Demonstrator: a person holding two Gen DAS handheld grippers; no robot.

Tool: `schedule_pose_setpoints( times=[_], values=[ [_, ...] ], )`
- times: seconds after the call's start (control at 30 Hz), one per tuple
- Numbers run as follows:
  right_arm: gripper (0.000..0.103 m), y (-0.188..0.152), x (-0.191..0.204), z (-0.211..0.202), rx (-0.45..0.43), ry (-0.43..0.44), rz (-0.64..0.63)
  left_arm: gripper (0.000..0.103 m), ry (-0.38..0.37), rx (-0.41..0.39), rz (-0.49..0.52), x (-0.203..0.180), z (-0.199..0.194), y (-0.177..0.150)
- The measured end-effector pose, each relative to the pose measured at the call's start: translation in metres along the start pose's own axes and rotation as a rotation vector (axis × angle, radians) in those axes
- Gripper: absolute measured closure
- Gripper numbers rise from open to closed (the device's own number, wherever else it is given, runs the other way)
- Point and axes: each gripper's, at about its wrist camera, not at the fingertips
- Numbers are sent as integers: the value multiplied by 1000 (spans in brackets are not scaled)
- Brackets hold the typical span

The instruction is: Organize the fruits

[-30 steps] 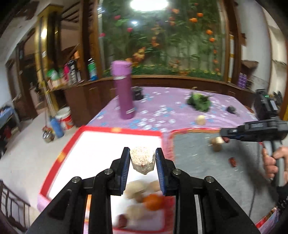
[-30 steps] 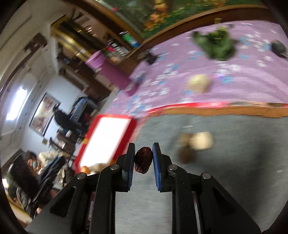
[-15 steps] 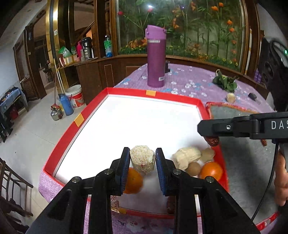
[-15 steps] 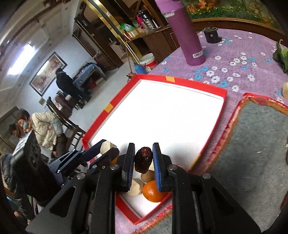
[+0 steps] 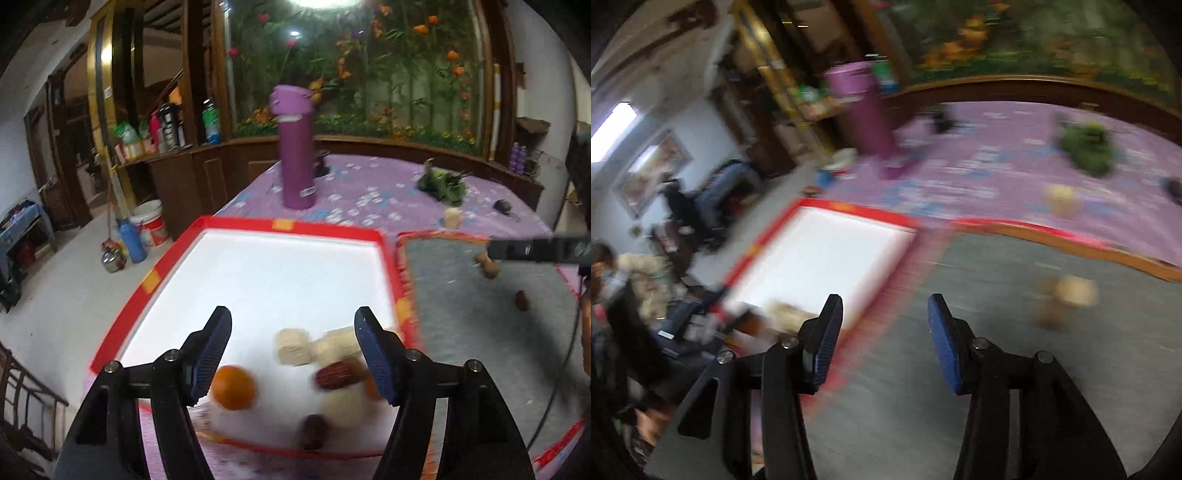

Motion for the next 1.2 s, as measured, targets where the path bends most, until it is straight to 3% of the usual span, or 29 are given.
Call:
schedule_pose_setpoints(
  times=[0.1, 0.2, 0.37, 0.43, 0.57, 1.2],
  values=[
    [53, -18, -41, -27, 39, -140, 36, 33, -36, -42, 33, -23, -14, 4],
    [53, -32, -66, -37, 75, -152, 90, 29, -64, -66, 54, -42, -24, 4],
    [55, -31, -62, -15, 132, -201, 108, 29, -97, -58, 91, -66, -38, -3],
    [69, -34, -61, -7, 155, -277, 92, 29, -93, -53, 100, -69, -42, -5],
    [83, -37, -53, -3, 169, -367, 26, 26, -86, -55, 81, -65, -50, -6],
    [84, -33, -30, -17, 125, -344, -8, 26, -112, -56, 35, -54, -55, -11]
  ],
)
Point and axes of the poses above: each gripper's, at about its wrist camera, not at the fingertips, and z roughly the way its jaws point, x to its left, y to its top, and after that the axes turned 12 degrees about y, right-handed
